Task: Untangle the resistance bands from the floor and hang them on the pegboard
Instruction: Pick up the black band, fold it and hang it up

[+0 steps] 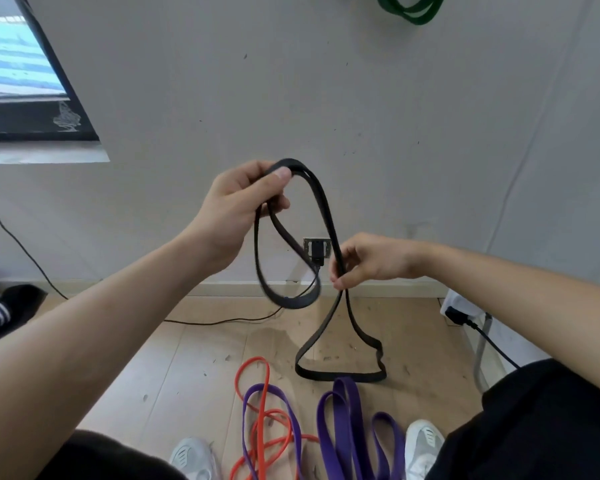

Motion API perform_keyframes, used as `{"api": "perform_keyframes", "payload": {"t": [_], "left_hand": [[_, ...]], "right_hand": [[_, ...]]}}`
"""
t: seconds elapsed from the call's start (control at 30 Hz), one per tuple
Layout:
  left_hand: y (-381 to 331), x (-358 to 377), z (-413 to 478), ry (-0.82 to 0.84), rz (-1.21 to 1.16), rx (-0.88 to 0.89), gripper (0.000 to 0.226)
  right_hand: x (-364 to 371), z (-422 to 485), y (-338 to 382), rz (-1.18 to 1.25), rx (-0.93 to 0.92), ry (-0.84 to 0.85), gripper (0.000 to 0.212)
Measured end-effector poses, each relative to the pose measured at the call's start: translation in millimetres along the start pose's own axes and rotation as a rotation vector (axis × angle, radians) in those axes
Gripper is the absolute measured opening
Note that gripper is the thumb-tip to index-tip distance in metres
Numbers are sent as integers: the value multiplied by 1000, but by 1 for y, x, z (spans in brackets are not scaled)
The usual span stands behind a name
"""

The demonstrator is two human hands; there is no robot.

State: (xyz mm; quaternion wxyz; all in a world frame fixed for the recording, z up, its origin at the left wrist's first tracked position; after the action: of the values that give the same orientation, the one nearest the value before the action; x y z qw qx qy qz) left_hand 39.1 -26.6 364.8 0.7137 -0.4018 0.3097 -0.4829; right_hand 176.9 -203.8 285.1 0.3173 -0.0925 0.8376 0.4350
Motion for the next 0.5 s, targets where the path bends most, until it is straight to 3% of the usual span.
{"api": "perform_keyframes", "payload": {"t": [0.23, 0.5], "left_hand": [[12, -17, 0, -135, 118, -124, 14], [40, -27, -10, 134, 479, -342, 24]], "right_hand": [[-27, -7, -9, 260, 80, -108, 20], [-54, -26, 13, 518, -169, -410, 22]]}}
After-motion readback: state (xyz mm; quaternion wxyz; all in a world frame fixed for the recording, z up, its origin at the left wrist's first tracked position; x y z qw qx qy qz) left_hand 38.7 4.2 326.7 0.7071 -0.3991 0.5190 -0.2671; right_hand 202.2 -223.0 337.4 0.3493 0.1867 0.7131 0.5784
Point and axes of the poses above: each hand's wrist, its own z-axis towards the middle knuckle, its own x-axis out of the palm, y = z × x, the point moved 2 cm from there along z, towards the middle knuckle, and after that the axes turned 14 degrees about x, right-handed, at the moved point
